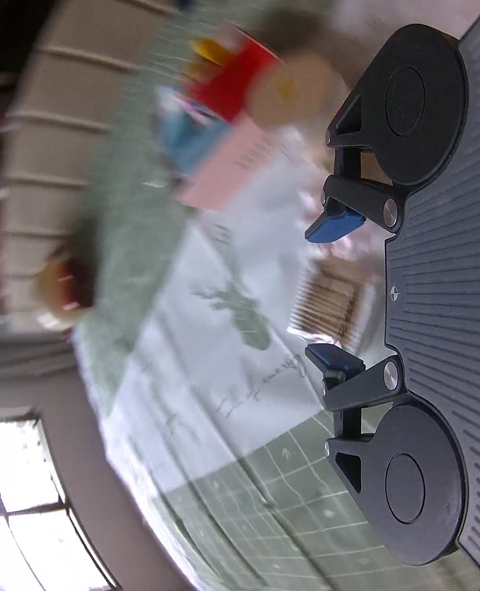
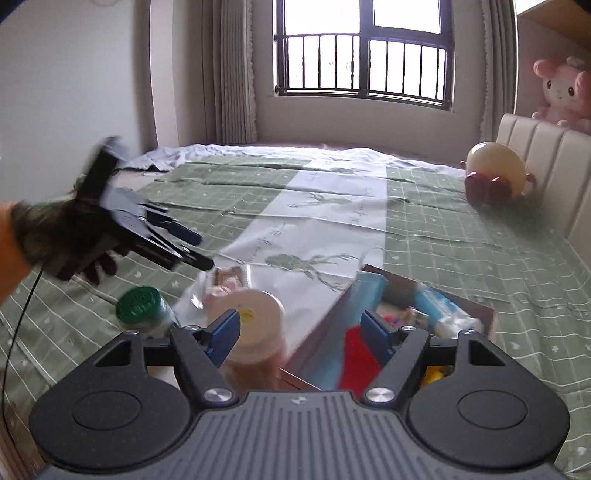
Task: Organize soft objects
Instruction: 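Grasp the cotton swab pack on the bed with the left gripper, then grasp the pink scrunchie with the right gripper while the left lifts the cotton swabs, then lower the cotton swabs into the pink box and open the left gripper while the right carries the scrunchie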
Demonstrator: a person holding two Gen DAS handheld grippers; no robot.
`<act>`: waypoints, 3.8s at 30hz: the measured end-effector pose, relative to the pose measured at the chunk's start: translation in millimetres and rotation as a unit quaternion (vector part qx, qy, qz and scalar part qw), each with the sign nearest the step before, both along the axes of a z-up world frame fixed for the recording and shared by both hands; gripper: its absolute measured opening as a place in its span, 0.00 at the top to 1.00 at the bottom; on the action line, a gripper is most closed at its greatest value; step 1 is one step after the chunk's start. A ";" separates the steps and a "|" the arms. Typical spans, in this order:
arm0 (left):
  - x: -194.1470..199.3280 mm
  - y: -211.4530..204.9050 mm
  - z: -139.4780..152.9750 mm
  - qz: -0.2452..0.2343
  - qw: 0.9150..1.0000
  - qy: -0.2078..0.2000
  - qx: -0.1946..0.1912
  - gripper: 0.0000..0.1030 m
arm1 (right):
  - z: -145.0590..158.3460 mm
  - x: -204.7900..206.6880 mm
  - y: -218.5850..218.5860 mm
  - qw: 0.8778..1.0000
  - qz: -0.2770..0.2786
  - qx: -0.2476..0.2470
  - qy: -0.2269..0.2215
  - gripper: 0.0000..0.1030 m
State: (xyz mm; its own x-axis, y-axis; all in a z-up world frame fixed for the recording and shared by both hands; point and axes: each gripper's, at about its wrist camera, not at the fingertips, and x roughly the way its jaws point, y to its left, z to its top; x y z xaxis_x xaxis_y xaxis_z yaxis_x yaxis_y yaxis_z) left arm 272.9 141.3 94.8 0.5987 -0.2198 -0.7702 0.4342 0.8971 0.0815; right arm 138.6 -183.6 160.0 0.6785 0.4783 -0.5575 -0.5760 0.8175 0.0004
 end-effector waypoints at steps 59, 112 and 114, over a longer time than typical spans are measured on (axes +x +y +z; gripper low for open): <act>-235.7 118.3 -40.5 0.237 0.962 0.019 -0.132 0.26 | -2.1 79.3 275.1 0.966 0.013 -0.185 0.179 0.85; -33.7 -206.9 -0.1 0.057 0.986 -0.038 -0.153 0.85 | -94.8 15.6 -121.1 0.941 -0.193 0.274 0.047 0.85; -35.7 -210.3 -9.7 0.054 0.988 -0.027 -0.142 0.85 | -88.9 17.2 -120.1 0.944 -0.188 0.266 0.045 0.85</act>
State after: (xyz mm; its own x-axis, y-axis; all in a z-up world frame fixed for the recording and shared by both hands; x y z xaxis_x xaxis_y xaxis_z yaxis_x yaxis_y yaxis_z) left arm 237.2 -69.0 85.0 0.6687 -0.3549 -0.6534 0.3362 0.9281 -0.1600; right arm 155.8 -303.7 71.1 0.8177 0.4411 -0.3698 -0.2223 0.8346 0.5040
